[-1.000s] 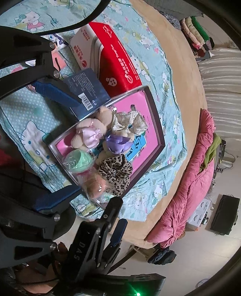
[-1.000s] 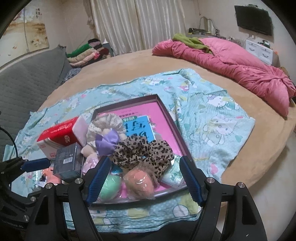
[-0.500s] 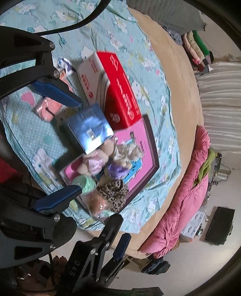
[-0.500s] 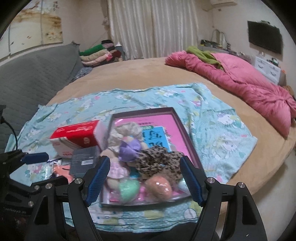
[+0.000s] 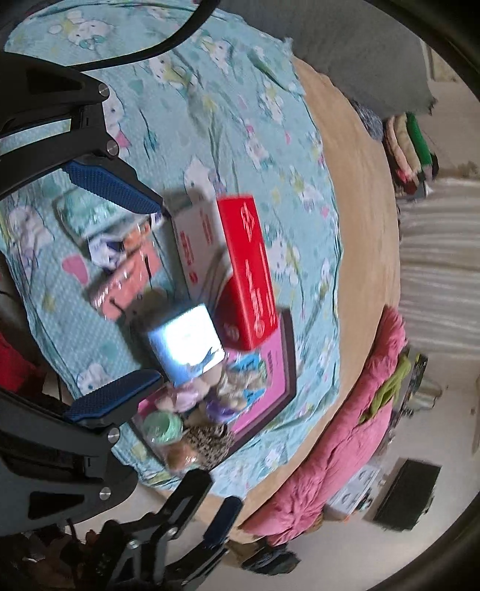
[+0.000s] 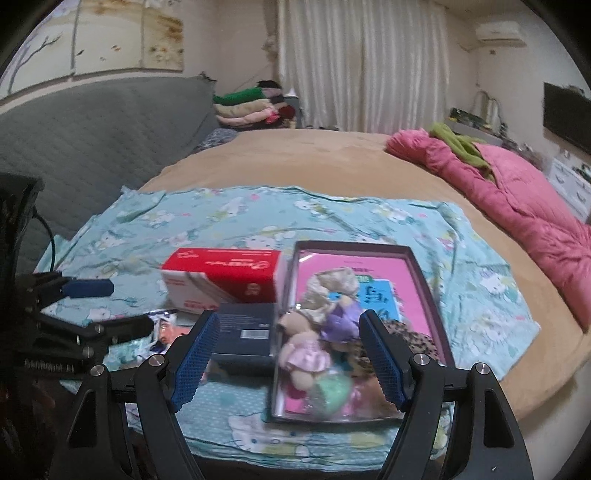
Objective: Organize soft objects
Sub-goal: 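Withdraw both open tools and move toward the bagged items beside the tissue box, then grasp the green-white wipes pack with the left tool while the right tool grasps the pink bagged strip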
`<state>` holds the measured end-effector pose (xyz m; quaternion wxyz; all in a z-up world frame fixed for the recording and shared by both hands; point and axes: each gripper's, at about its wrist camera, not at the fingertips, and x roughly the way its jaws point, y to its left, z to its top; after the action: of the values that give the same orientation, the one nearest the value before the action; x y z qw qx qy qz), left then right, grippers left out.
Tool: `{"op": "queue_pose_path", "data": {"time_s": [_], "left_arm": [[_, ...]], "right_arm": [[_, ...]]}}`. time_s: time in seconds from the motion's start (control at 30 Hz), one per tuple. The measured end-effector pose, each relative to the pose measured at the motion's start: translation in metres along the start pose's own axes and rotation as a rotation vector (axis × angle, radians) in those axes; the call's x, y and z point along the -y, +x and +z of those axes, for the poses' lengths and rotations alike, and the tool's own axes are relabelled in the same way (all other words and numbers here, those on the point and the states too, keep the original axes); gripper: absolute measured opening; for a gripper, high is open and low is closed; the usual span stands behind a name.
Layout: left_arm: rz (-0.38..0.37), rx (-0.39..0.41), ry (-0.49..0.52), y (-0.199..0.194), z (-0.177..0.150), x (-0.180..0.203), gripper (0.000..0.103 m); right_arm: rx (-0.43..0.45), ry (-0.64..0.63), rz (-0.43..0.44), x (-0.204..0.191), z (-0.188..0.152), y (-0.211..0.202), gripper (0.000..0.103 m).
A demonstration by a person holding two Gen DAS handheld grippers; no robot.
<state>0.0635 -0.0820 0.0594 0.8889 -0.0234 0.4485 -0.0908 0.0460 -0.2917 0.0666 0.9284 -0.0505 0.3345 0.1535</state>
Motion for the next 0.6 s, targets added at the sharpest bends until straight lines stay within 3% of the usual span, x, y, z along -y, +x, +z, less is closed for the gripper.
{"op": "queue_pose_path", "data": {"time_s": [0.33,0.6], "left_arm": [[0.05,0.01,-0.115,-0.007,-0.006,-0.055,0.086],[0.062,-0.002,-0.167,-0.004,-0.013,-0.078,0.086]], "right_arm": [[-0.023,-0.06,0.072,-0.032,0.003,0.008,0.079],[-0.052,-0.142,0.108,-0.064,0.0,0.021,0.079]]}}
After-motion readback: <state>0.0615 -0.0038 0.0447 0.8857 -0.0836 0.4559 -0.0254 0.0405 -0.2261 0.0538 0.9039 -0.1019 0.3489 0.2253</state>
